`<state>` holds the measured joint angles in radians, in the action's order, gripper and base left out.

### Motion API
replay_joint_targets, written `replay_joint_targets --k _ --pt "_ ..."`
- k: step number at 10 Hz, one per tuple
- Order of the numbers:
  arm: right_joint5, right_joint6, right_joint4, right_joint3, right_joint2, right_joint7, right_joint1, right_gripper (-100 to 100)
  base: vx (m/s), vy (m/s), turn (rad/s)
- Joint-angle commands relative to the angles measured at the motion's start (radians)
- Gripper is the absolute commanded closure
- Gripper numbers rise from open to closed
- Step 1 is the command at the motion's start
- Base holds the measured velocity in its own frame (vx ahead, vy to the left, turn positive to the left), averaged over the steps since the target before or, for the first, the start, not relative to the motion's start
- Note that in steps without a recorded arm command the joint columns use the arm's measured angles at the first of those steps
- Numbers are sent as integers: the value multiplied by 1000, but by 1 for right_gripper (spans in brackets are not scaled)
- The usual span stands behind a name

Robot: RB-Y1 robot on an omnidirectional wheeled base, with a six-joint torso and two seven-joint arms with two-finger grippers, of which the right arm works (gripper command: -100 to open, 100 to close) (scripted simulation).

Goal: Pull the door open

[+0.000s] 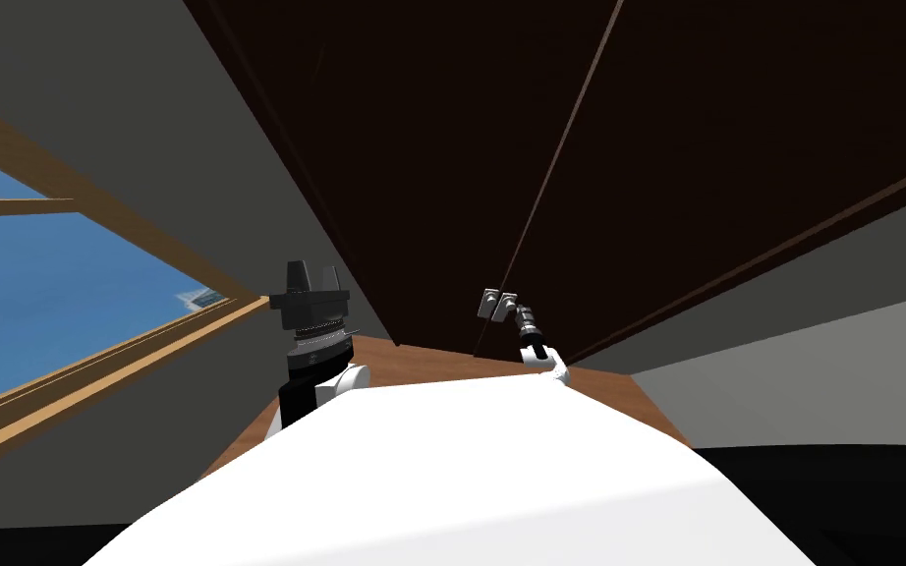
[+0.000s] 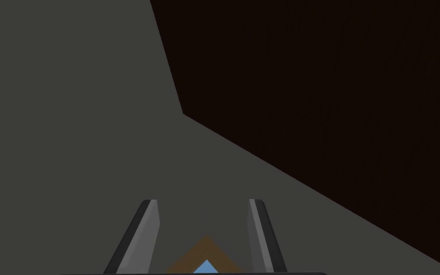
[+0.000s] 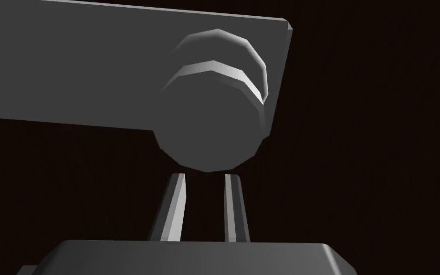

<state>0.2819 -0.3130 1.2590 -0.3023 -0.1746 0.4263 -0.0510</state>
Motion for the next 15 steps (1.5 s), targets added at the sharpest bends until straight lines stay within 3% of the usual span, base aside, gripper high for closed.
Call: replay_joint_targets --k 1,2,7,12,15 --pt "-4 6 -22 -22 -20 4 -13 100 -210 -106 -125" --pt "-1 12 7 -5 -12 10 -17 -100 -189 -34 -14" --pt "10 -17 35 48 9 28 -23 -100 -183 108 58" --pt "-5 -3 -1 -35 -29 13 -64 -100 -14 -48 -114" --pt "-6 -5 -7 -37 -26 7 -53 -100 146 -55 15"
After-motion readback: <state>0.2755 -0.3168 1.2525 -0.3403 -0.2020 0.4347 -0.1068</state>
